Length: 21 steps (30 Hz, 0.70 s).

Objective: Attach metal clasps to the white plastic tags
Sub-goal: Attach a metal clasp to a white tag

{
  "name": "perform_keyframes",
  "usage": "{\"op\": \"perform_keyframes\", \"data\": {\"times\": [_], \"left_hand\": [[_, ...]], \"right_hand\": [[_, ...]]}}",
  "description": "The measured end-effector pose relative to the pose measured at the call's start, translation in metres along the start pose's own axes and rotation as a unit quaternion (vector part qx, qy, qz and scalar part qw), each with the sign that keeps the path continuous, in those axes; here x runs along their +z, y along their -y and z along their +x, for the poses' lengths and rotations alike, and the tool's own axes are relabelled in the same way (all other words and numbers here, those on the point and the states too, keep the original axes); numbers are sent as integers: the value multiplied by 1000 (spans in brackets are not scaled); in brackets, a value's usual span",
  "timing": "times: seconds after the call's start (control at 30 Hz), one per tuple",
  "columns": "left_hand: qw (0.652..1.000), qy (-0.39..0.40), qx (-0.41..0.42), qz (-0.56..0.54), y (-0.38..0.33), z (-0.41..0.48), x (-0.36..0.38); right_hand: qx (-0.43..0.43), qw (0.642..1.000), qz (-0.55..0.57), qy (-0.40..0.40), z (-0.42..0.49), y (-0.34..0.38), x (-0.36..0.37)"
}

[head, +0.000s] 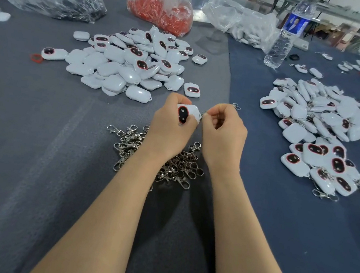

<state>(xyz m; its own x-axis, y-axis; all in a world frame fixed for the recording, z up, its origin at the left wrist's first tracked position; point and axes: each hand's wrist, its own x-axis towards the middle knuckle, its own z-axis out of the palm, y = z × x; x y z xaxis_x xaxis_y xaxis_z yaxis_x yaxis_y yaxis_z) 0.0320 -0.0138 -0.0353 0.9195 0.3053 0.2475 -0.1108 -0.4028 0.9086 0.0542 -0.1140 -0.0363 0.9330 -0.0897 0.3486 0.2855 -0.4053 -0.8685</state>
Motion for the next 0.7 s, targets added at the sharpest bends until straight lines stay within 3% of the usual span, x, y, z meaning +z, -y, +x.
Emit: {"op": "perform_keyframes", "data": {"times": [0.7], "left_hand": [[1000, -17, 2, 20, 1, 0, 1]], "right_hand": [[-33, 997, -67, 28, -4, -6, 7]]}}
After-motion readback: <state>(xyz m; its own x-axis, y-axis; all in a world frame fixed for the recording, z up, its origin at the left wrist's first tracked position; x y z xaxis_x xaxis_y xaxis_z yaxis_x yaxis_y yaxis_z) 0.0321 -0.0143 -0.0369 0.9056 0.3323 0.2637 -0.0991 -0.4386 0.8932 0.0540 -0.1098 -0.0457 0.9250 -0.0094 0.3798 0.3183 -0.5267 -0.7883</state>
